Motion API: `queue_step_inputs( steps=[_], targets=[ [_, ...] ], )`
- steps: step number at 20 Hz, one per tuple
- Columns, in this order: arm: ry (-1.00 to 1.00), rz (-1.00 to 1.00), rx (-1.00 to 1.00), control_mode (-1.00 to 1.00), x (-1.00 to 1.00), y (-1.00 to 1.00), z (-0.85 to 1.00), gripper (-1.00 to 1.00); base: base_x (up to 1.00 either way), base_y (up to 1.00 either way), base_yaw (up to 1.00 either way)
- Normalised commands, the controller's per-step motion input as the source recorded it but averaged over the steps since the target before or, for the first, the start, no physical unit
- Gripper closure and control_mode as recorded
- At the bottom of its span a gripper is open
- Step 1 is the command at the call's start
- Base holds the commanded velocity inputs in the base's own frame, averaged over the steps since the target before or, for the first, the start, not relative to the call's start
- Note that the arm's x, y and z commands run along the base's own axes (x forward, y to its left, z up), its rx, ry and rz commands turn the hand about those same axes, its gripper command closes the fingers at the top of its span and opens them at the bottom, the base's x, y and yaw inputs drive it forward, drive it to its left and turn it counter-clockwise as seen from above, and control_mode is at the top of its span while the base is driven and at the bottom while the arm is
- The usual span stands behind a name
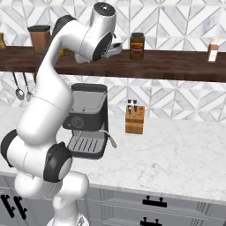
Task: Gather all objects into one cabinet and sort the glasses and bowls to opposite sides.
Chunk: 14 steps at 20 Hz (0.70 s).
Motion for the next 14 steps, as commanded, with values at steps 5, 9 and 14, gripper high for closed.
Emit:
queue_step_inputs(
  steps=[5, 9, 14],
  targets=[
    [-0.04, 0.0, 0.03, -1.0, 0.24, -0.01, 0.0, -1.0, 0.0, 0.0, 0.0],
    [0.0, 0.0, 0.04, -1.0, 0.44, 0.0, 0.0, -1.0, 0.0, 0.0, 0.0],
    [-0.01, 0.0, 0.03, -1.0, 0.35, 0.0, 0.01, -1.0, 0.0, 0.0, 0.0]
  ],
)
